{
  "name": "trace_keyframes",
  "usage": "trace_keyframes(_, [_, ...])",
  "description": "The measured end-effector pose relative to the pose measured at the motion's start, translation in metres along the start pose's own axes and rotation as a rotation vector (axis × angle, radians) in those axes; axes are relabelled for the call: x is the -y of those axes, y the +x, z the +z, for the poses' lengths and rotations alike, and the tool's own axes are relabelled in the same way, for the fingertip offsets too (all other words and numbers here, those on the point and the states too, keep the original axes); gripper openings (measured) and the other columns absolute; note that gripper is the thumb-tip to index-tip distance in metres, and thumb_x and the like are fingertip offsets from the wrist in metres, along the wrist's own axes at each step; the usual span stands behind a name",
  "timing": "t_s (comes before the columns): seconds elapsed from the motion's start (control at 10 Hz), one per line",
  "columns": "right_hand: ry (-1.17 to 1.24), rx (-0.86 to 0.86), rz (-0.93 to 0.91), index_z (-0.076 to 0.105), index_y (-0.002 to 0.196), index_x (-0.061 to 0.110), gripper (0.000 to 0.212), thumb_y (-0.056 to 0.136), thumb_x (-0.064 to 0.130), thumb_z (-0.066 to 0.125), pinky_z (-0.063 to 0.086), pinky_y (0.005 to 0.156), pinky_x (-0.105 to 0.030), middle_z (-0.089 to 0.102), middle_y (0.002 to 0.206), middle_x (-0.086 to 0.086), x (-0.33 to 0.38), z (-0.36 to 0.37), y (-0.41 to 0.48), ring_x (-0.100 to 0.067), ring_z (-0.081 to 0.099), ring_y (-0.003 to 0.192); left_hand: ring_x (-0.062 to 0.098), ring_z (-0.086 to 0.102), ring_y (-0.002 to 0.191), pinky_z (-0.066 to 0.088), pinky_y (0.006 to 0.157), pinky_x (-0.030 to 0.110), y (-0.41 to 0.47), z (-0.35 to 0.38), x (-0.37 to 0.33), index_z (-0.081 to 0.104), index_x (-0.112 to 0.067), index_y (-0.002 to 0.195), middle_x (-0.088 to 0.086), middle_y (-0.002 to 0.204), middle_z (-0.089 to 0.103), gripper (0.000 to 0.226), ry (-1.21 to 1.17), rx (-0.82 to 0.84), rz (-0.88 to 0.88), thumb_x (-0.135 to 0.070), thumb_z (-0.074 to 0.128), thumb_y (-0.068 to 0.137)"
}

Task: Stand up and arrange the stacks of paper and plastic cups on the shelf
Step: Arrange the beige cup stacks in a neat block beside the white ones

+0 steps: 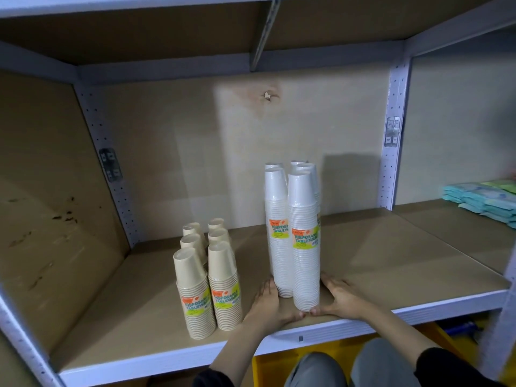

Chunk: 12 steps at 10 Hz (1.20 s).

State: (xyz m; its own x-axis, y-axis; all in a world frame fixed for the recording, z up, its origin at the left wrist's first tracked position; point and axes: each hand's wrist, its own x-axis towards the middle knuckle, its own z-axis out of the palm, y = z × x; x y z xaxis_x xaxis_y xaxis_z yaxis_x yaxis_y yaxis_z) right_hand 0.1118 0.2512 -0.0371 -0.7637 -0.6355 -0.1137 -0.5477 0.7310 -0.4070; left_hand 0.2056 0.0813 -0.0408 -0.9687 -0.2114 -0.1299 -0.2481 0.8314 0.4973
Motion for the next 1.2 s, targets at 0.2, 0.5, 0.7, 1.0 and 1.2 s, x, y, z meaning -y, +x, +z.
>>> trace_keyframes(0.2, [0.022, -0.010, -0.012, 0.010, 0.150, 0.025, 0.138, 0.036, 0.094, 0.044, 0.014, 0.118, -0.032, 0.020, 0.158, 0.004, 0.003, 0.000, -0.003, -0.014, 0.022, 0.144, 0.024, 0.005, 0.148, 0.010, 0.121, 0.035, 0.004, 0.000, 0.002, -0.002, -0.005, 0.149, 0.011, 0.159, 0.001, 0.107, 0.034, -0.020, 0.017, -0.055, 0.061, 0.079])
trace_keyframes(0.5, [-0.006, 0.005, -0.008, 0.009, 0.150, 0.023, 0.145, 0.028, 0.097, 0.035, 0.011, 0.118, -0.030, 0.017, 0.159, 0.003, 0.003, -0.001, -0.004, -0.014, 0.020, 0.145, 0.024, 0.002, 0.149, 0.008, 0.121, 0.035, 0.006, 0.001, 0.002, -0.003, -0.004, 0.149, 0.011, 0.160, -0.001, 0.106, 0.047, -0.003, 0.000, -0.055, 0.059, 0.080])
trace_keyframes(0.7, [-0.016, -0.020, -0.017, 0.013, 0.150, 0.023, 0.152, 0.020, 0.100, 0.019, 0.013, 0.118, -0.031, 0.021, 0.158, 0.003, -0.003, 0.002, -0.001, -0.016, 0.023, 0.144, 0.025, 0.004, 0.148, 0.009, 0.121, 0.036, 0.006, 0.001, 0.002, -0.001, -0.004, 0.149, 0.011, 0.159, 0.001, 0.104, 0.047, -0.011, 0.002, -0.054, 0.059, 0.081])
trace_keyframes(1.0, [-0.045, 0.000, 0.008, 0.007, 0.151, 0.020, 0.154, 0.021, 0.101, 0.015, 0.011, 0.120, -0.031, 0.013, 0.160, 0.002, -0.005, 0.003, -0.003, -0.015, 0.018, 0.146, 0.025, 0.005, 0.148, 0.010, 0.121, 0.036, 0.001, 0.002, 0.001, -0.001, -0.004, 0.149, 0.011, 0.159, 0.002, 0.101, 0.074, -0.010, -0.002, -0.055, 0.056, 0.083])
trace_keyframes(1.2, [0.016, 0.037, 0.010, 0.021, 0.150, 0.015, 0.164, 0.011, 0.102, 0.011, 0.011, 0.119, -0.026, 0.014, 0.160, -0.001, -0.010, -0.002, -0.028, -0.014, 0.015, 0.147, 0.022, 0.006, 0.149, 0.010, 0.120, 0.033, -0.025, 0.004, -0.007, 0.000, -0.004, 0.150, 0.012, 0.160, 0.004, 0.105, 0.169, 0.000, -0.057, -0.075, 0.023, 0.076])
